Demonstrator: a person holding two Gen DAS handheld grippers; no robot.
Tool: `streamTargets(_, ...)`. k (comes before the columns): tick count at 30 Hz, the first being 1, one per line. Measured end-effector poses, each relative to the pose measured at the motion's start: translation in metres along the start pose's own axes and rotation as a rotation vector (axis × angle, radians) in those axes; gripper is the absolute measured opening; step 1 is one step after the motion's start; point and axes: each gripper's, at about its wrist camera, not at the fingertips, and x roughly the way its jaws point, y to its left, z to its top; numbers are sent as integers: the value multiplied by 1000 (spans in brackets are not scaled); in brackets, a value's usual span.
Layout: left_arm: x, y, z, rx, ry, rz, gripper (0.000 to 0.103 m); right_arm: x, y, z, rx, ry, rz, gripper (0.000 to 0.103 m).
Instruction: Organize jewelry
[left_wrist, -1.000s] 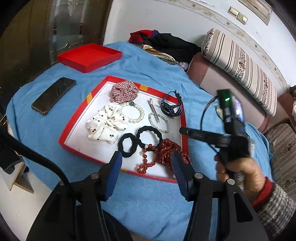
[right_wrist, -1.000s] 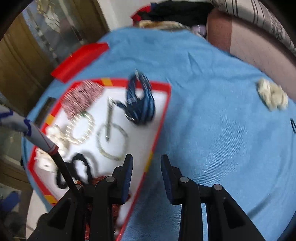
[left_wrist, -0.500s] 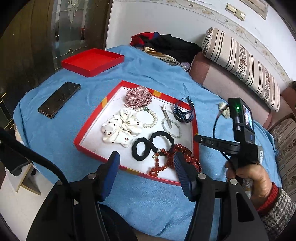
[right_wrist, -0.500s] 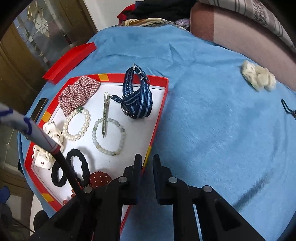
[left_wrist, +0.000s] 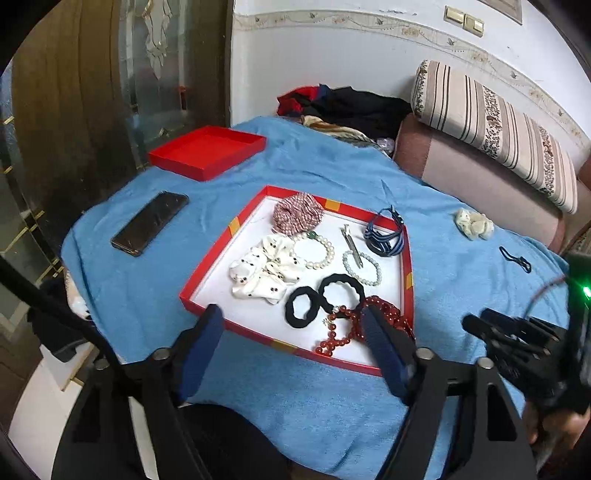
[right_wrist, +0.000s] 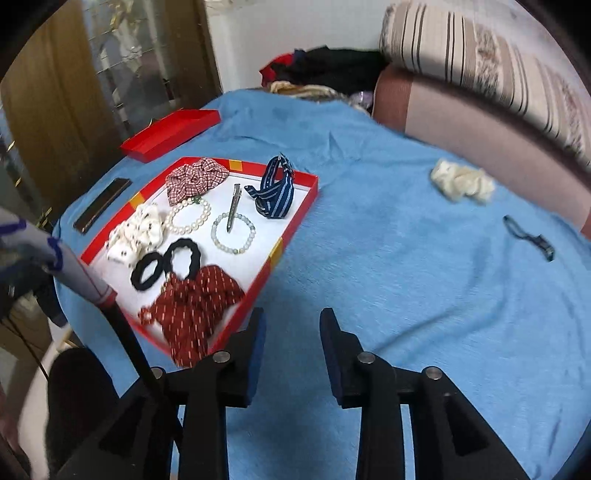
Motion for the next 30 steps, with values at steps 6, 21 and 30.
streamTargets(6,-19,-4,-2,-3,-89,122,89,-22,3,-11,-2,-49,8,44)
streamTargets(21,-46,-18,2,15,-197,200,103,-35,5,-31,23,-62,50,49)
streamTargets(30,-28,-30,-6,50,-116,160,103,-27,-4,-38,82,-20,53,51)
